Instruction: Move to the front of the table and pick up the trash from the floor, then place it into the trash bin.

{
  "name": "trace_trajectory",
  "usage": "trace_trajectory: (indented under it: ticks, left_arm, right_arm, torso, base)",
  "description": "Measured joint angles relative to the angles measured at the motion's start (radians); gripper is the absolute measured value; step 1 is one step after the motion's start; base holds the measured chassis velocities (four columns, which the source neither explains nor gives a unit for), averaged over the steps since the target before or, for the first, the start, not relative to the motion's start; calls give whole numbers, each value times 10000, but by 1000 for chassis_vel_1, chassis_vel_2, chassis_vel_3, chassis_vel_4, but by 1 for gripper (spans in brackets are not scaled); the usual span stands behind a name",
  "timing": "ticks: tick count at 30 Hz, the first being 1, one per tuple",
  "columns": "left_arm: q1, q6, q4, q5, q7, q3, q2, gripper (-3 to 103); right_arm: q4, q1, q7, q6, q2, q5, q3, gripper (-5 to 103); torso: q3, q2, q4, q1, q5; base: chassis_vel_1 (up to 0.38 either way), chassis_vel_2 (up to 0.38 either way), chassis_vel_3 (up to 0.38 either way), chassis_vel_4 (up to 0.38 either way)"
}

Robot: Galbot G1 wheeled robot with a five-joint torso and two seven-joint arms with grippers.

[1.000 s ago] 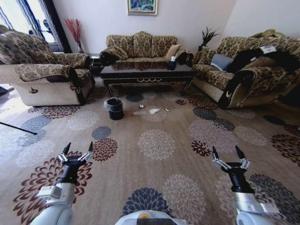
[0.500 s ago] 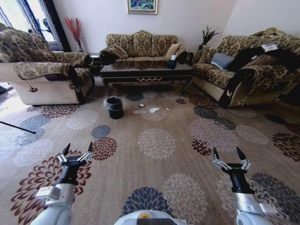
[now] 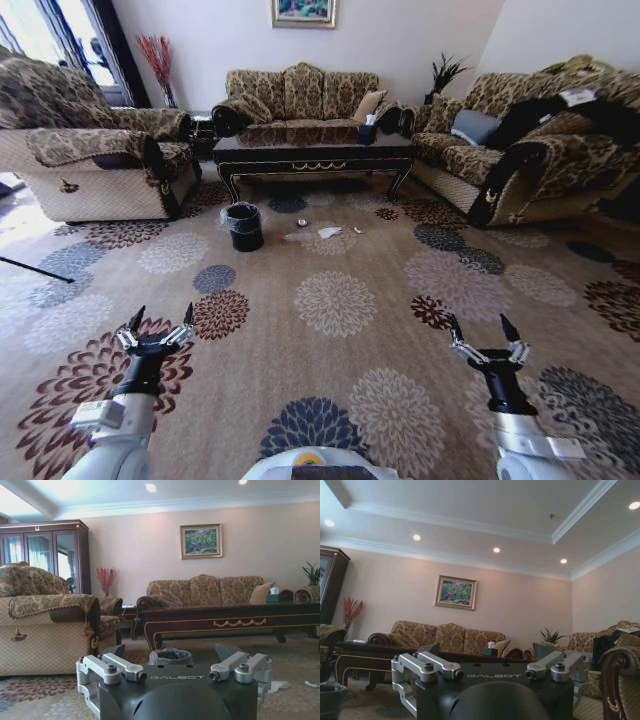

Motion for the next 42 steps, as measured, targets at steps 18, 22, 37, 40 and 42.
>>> trace_trajectory:
  ticks: [18,22,37,40,42]
  left_arm:
    - [-298,267,171,-384,-266,-361,-37,100]
    - [-159,273,50,-369,-289,-313,-54,100]
    - [37,301,-579,-570,-271,-322,-212,100]
    - [106,295,-667,-591,-281,-422,-173,100]
    - [148,296,-733,-647,-298,-495,-163,100]
  right_arm:
    - [-360,426,14,-495,-361,192,-16,100]
    - [-493,450,45,-496,-325,208,-33,100]
    - [8,227,150,-520,-320,323,105,100]
    - [43,247,182,-527,-322,352,99,100]
    - [43,253,184,-527,-310,343,62,100]
  torso:
    - [14,28,0,2,0]
    - [24,41,1,4,0]
    - [52,70,0,20,0]
    - [51,77,0,18,3]
    - [55,78,-1,19,1]
  base:
    - [-13,19,15,-13]
    - [-115,119,122,-131]
    - [-279,267,287,-254]
    - [-359,361,369,-372]
    - [-370,337,354,-375]
